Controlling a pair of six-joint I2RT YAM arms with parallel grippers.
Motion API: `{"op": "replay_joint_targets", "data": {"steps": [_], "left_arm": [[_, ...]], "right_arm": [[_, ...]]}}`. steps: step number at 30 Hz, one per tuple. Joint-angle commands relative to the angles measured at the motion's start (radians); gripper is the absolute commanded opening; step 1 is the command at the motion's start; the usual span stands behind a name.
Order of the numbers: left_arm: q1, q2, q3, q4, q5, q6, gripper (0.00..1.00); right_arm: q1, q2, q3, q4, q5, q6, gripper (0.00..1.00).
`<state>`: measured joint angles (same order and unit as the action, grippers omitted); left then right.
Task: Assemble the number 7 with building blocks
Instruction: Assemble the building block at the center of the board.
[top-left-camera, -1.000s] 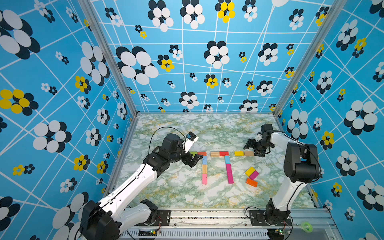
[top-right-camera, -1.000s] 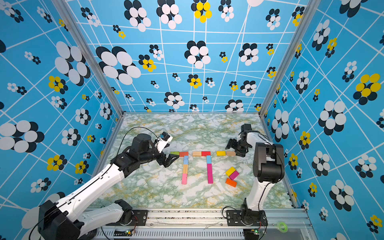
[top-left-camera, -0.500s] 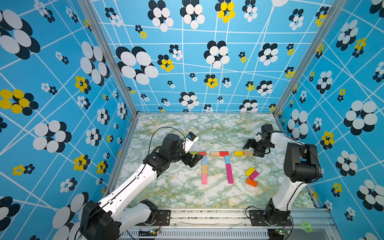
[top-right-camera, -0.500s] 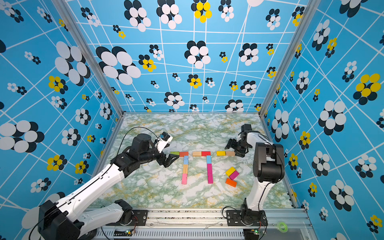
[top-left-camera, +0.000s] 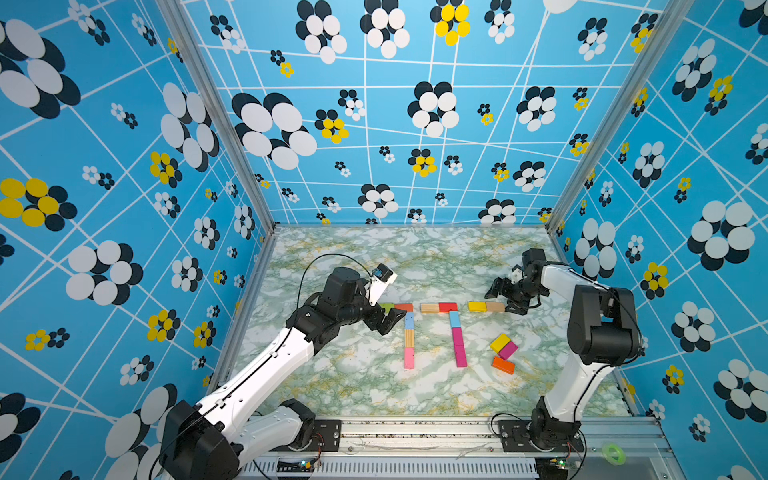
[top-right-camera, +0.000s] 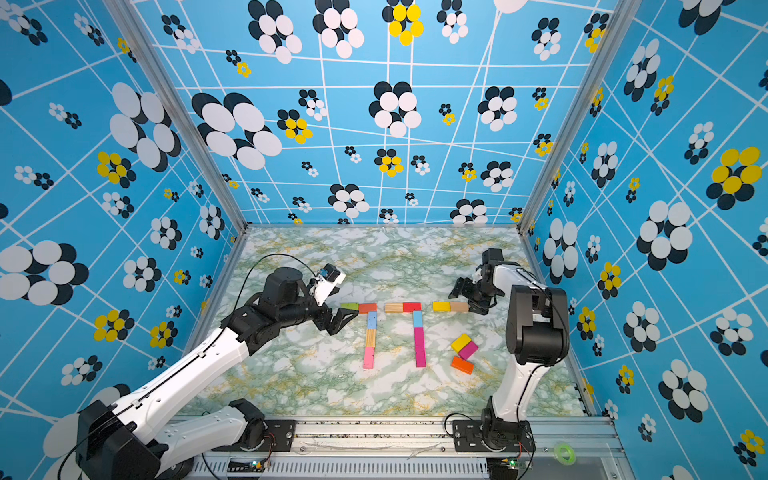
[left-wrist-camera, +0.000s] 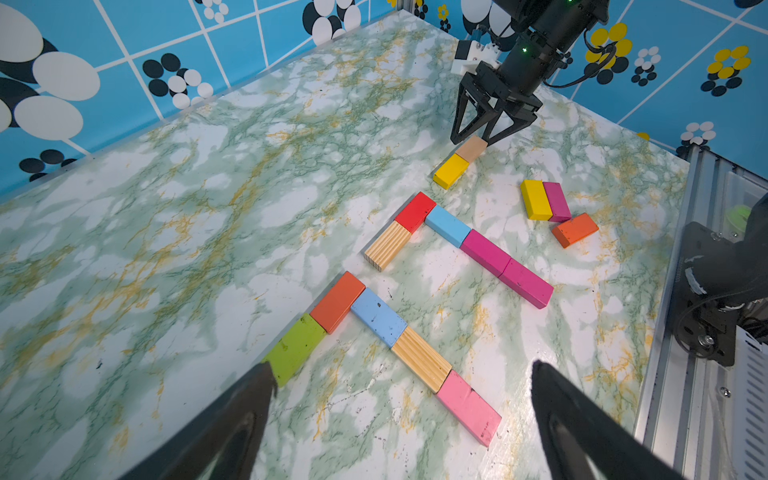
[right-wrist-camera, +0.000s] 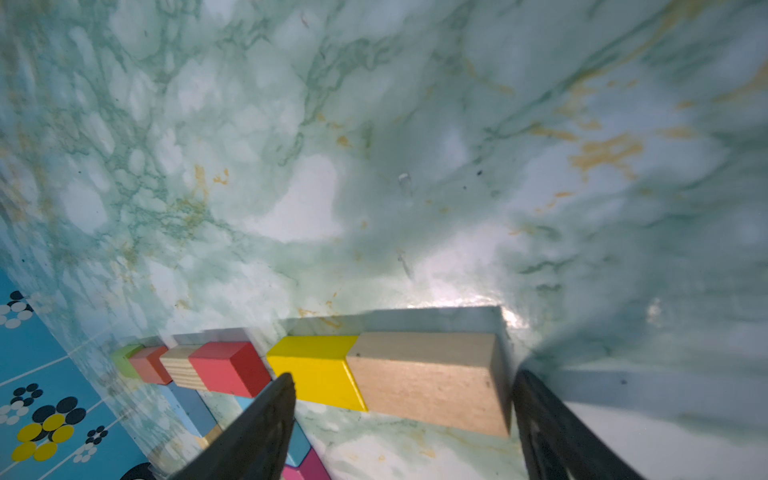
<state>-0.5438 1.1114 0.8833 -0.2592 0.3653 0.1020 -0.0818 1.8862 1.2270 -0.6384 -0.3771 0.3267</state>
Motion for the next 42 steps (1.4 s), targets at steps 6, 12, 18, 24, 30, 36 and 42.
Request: {"op": "replay_joint_targets", "data": {"steps": [6, 12, 18, 24, 30, 36, 42], "left_arm": [[-0.005, -0.005, -0.012, -0.003, -0.007, 0.019, 0.99], [-0.005, -0.003, -0.012, -0.002, -0.006, 0.018, 0.99], [-0.005, 0.002, -0.012, 0.0, -0.006, 0.018, 0.99], [-0.005, 0.01, -0.012, 0.0, -0.005, 0.018, 0.99], [-0.005, 0.017, -0.011, -0.001, -0.005, 0.019, 0.99], [-0.004, 0.022, -0.009, 0.0, -0.005, 0.02, 0.99], [-0.004, 0.021, -0.009, 0.001, -0.003, 0.019, 0.99]], "right_arm": [[0.005, 0.033, -0.014, -0.048, 0.042, -0.01, 0.85], [0.005, 0.058, 0.024, -0.055, 0.049, -0.019, 0.86], [0.005, 0.076, 0.052, -0.051, 0.033, -0.027, 0.86], [0.005, 0.09, 0.063, -0.042, 0.029, -0.032, 0.85], [0.007, 0.106, 0.078, -0.028, -0.005, -0.037, 0.85], [0.014, 0.106, 0.083, -0.017, -0.02, -0.041, 0.85], [0.017, 0.115, 0.089, -0.019, -0.025, -0.047, 0.85]]}}
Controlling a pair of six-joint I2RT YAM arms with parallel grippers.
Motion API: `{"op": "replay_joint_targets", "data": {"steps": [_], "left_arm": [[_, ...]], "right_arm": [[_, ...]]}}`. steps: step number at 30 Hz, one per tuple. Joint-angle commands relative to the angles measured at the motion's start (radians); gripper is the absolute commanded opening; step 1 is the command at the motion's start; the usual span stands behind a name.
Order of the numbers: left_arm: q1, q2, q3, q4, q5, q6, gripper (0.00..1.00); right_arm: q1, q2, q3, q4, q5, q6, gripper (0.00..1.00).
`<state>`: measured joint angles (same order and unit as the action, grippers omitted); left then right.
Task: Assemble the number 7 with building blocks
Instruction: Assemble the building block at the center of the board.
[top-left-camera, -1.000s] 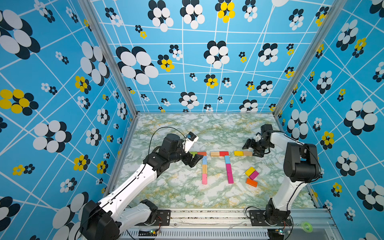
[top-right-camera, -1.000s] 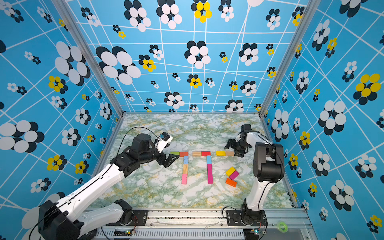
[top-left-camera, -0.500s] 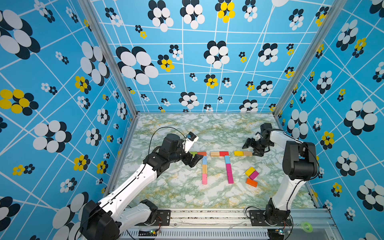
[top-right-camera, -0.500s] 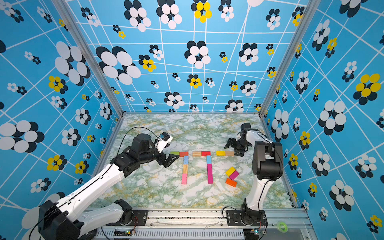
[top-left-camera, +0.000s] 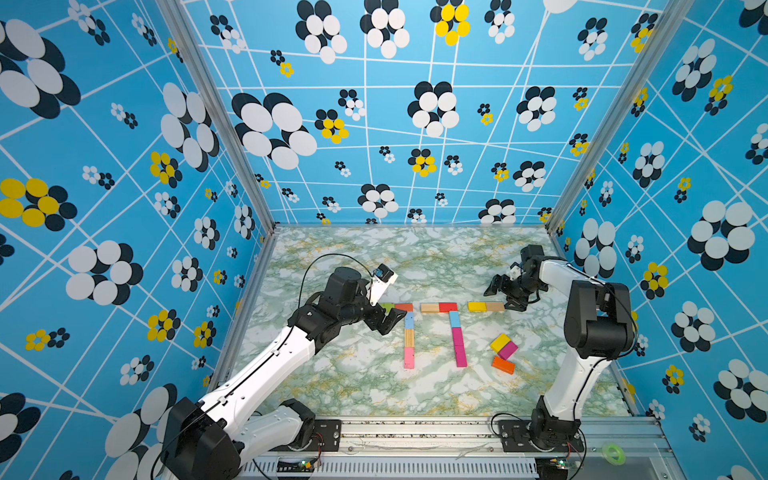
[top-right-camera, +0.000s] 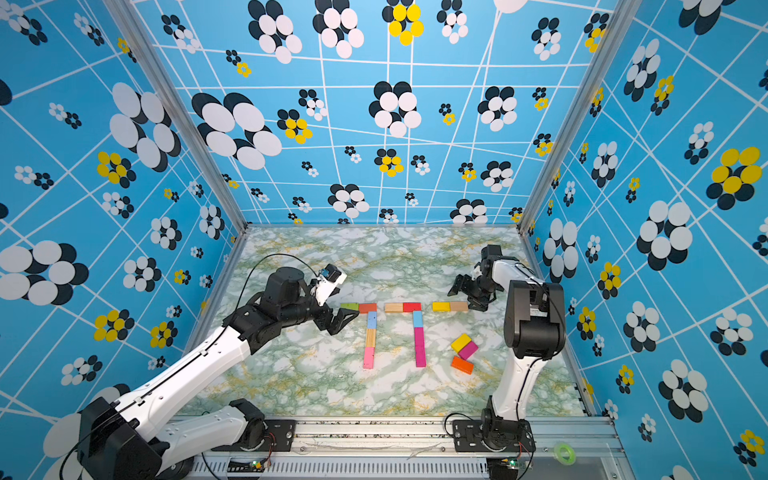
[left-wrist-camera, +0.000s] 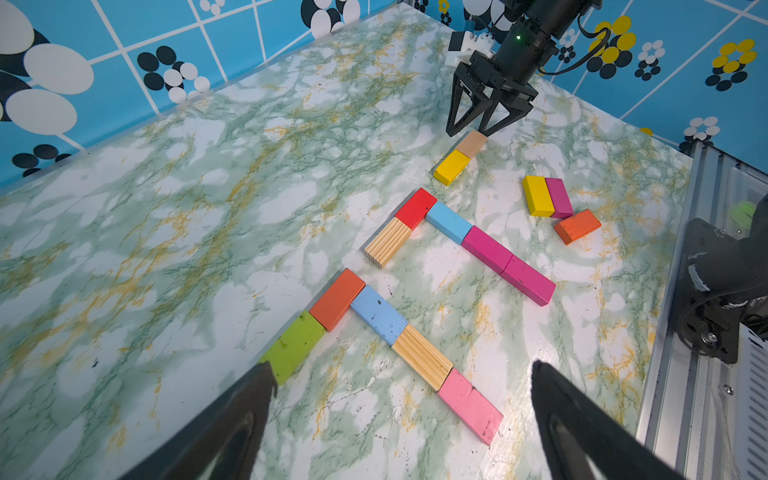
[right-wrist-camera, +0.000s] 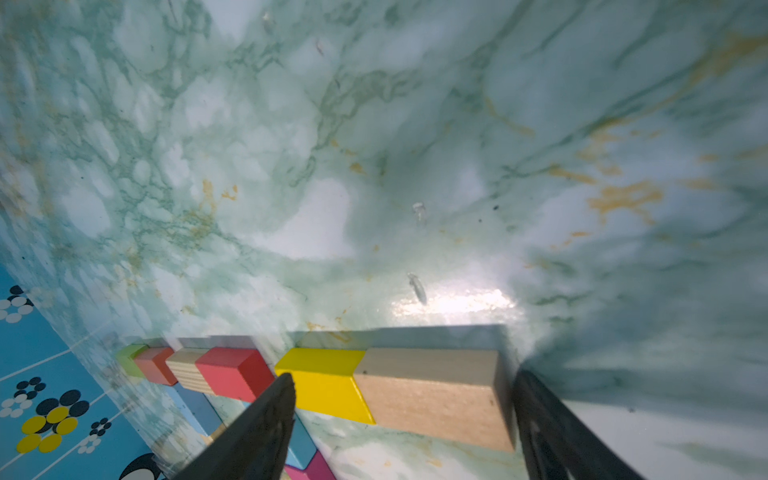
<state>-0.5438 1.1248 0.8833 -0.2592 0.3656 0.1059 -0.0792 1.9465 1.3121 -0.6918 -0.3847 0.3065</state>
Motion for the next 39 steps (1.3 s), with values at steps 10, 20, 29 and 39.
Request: {"op": "replay_joint_targets", "data": {"steps": [10, 20, 29, 39], "left_arm": [[-0.004, 0.006, -0.009, 0.0, -0.005, 0.016, 0.99], [-0.004, 0.005, -0.01, -0.002, -0.007, 0.017, 0.99], [-0.004, 0.006, -0.007, 0.0, -0.001, 0.014, 0.99], [-0.008, -0.001, -0.012, -0.005, -0.011, 0.018, 0.99]], "right_arm": [[0.016, 0.058, 0.016, 0.031, -0.023, -0.035, 0.85], [0.016, -0.023, -0.025, 0.017, 0.06, -0.014, 0.86], [0.016, -0.157, -0.078, 0.014, 0.106, -0.012, 0.86], [0.015, -0.025, -0.001, 0.054, 0.046, -0.027, 0.86]]}}
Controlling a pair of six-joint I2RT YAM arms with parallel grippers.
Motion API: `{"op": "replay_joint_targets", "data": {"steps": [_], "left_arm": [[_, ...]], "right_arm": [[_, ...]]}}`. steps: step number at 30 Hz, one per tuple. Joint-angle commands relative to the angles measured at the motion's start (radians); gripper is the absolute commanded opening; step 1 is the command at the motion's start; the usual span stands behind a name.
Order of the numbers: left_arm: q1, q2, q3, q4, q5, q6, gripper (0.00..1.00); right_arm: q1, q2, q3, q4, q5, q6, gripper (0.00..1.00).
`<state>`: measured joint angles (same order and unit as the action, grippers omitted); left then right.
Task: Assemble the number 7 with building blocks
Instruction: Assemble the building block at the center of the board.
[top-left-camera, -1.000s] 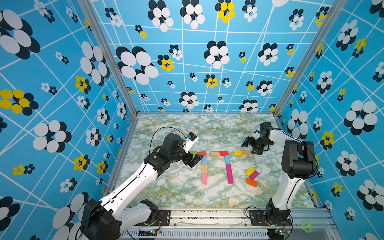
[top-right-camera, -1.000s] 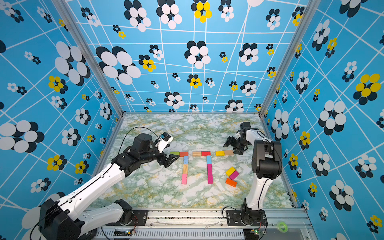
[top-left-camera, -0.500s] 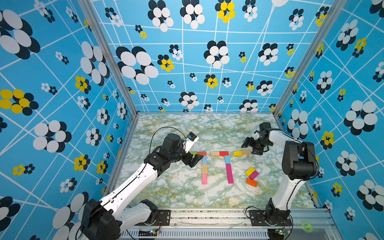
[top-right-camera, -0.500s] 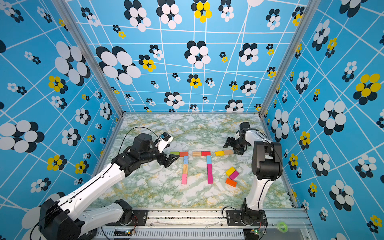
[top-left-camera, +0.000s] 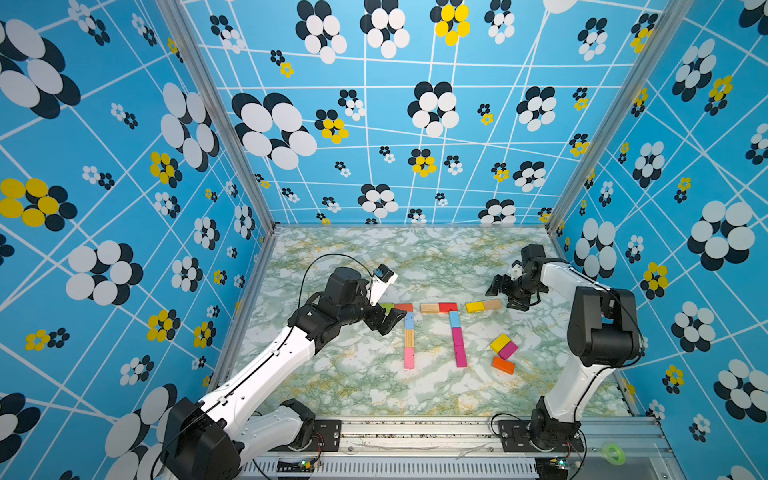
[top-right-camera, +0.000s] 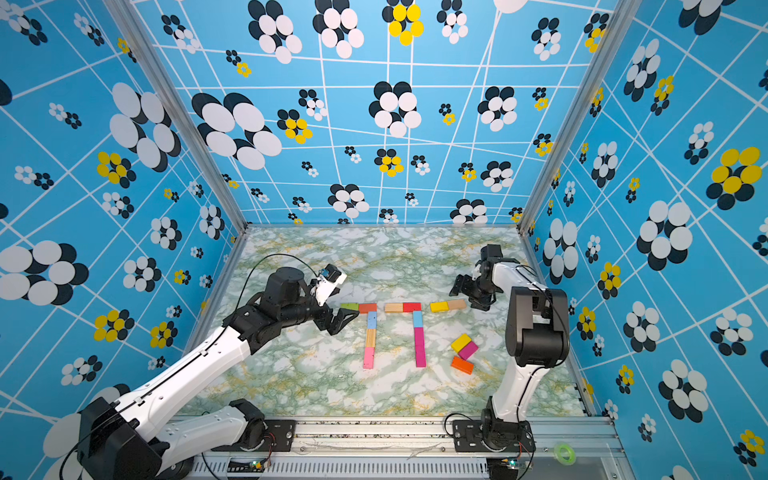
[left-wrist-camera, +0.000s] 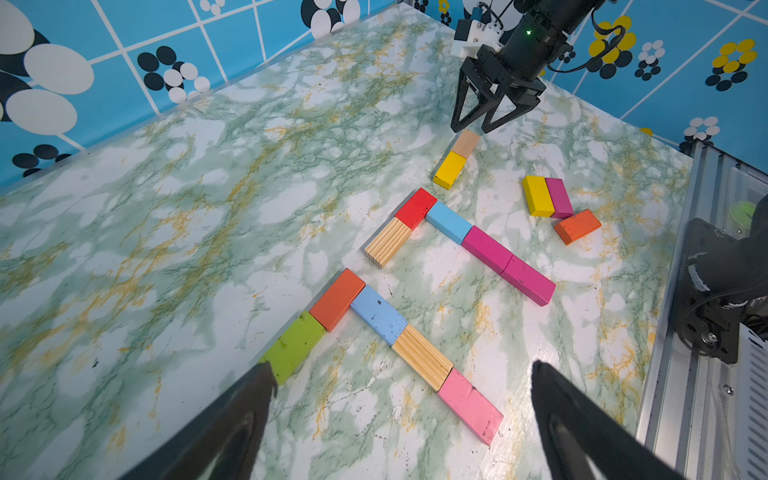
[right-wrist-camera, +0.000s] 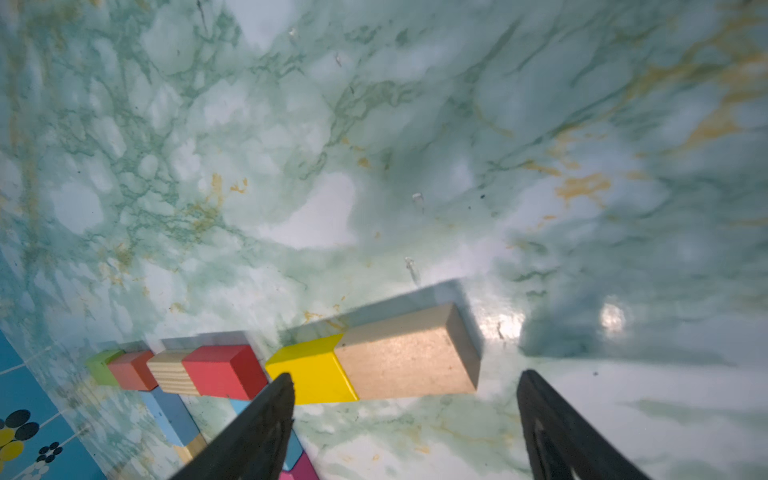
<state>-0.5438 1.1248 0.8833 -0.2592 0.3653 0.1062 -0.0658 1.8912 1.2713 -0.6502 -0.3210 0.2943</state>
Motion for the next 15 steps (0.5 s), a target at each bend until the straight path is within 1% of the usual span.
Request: {"op": "replay_joint_targets", "data": {"steps": [1, 7, 12, 15], "left_arm": [[-0.008, 0.0, -0.012, -0.005, -0.009, 0.018, 0.99], [-0.008, 0.006, -0.011, -0.004, -0.011, 0.021, 0.99], [-0.007, 0.008, -0.01, -0.005, -0.01, 0.02, 0.99], [-0.007, 0.011, -0.009, -0.005, -0.008, 0.02, 0.99]], "right_arm": [[0.001, 0.042, 0.049, 0.014, -0.018, -0.014, 0.86], [-0.006, 0.093, 0.069, 0.034, -0.04, -0.014, 0.86], [-0.006, 0.104, 0.06, 0.053, -0.086, -0.011, 0.86], [-0.006, 0.101, 0.054, 0.052, -0.093, -0.01, 0.86]]}}
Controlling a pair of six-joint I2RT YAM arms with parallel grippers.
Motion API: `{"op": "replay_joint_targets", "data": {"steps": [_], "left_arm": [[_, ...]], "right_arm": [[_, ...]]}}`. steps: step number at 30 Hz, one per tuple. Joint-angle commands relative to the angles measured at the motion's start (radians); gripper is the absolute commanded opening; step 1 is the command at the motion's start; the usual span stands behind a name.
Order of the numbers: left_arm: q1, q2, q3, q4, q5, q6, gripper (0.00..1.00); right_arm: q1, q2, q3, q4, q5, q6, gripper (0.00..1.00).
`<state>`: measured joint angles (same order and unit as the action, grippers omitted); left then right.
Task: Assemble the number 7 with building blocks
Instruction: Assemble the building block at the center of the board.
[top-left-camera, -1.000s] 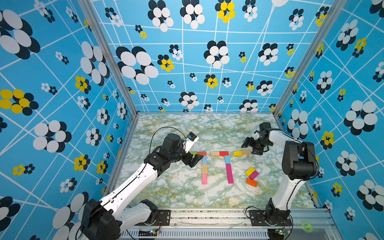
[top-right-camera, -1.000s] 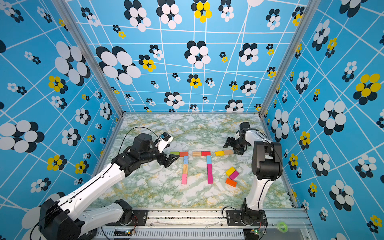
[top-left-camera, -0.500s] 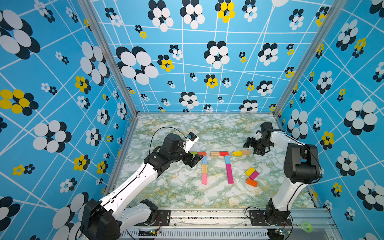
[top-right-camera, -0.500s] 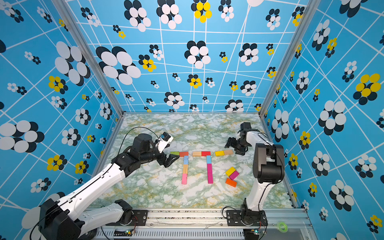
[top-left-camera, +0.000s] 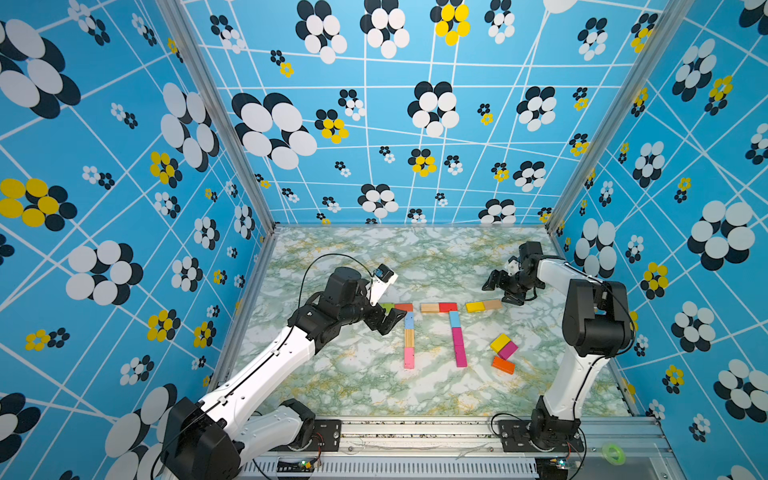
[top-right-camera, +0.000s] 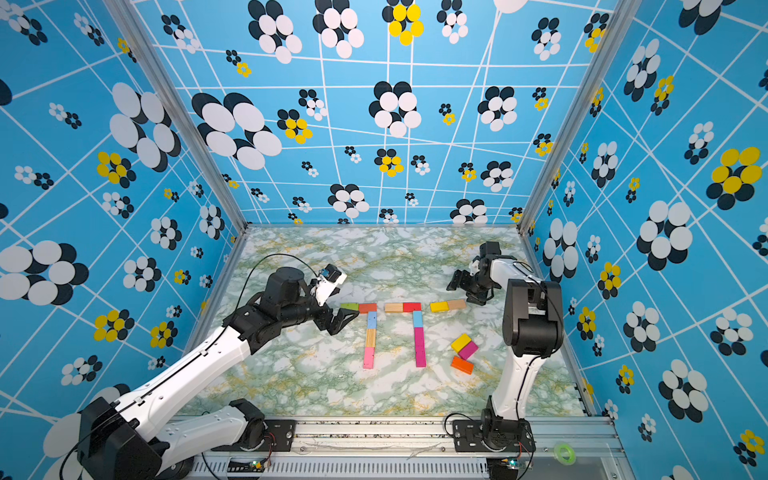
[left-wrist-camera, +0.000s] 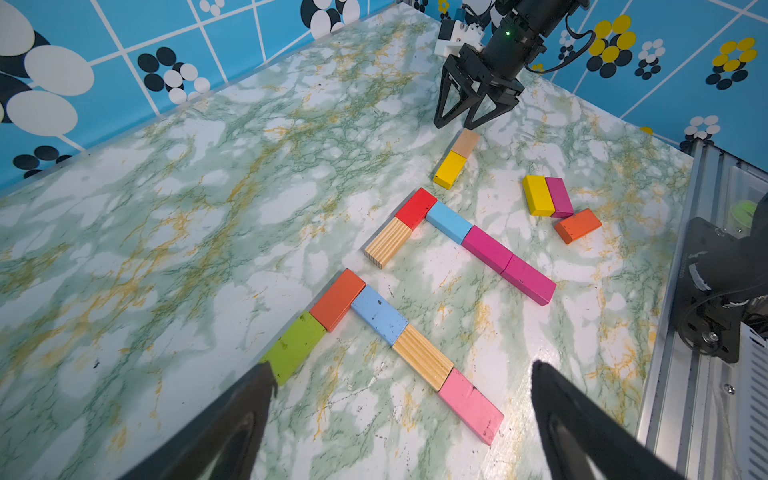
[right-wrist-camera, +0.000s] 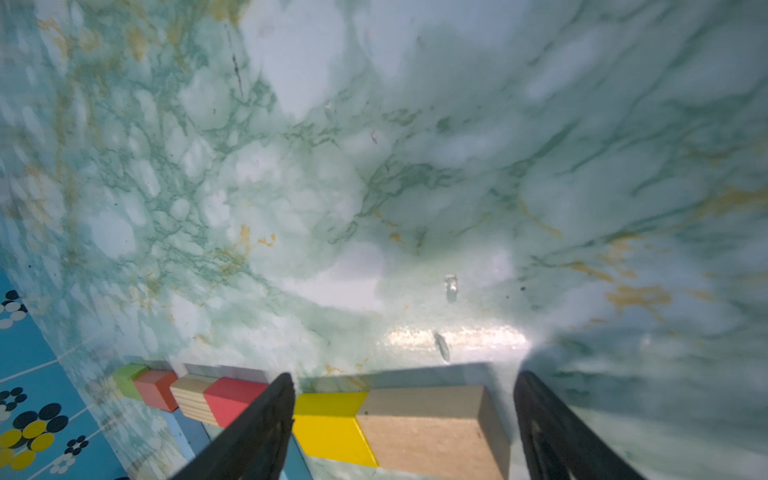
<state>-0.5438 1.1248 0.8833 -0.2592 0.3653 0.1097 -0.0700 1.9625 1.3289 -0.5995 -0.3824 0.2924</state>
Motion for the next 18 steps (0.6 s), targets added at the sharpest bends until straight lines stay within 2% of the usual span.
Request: {"op": "replay_joint_targets", "data": {"steps": [1, 18], "left_arm": [[-0.006, 0.012, -0.01, -0.005, -0.008, 0.017, 0.99], [-0.012, -0.001, -0.009, -0.009, -0.008, 0.016, 0.99]], "right_arm": [[-0.002, 0.027, -0.006, 0.0, -0.036, -0.008, 0.86], [-0.002, -0.03, -0.089, 0.004, -0.024, 0.012, 0.85]]}}
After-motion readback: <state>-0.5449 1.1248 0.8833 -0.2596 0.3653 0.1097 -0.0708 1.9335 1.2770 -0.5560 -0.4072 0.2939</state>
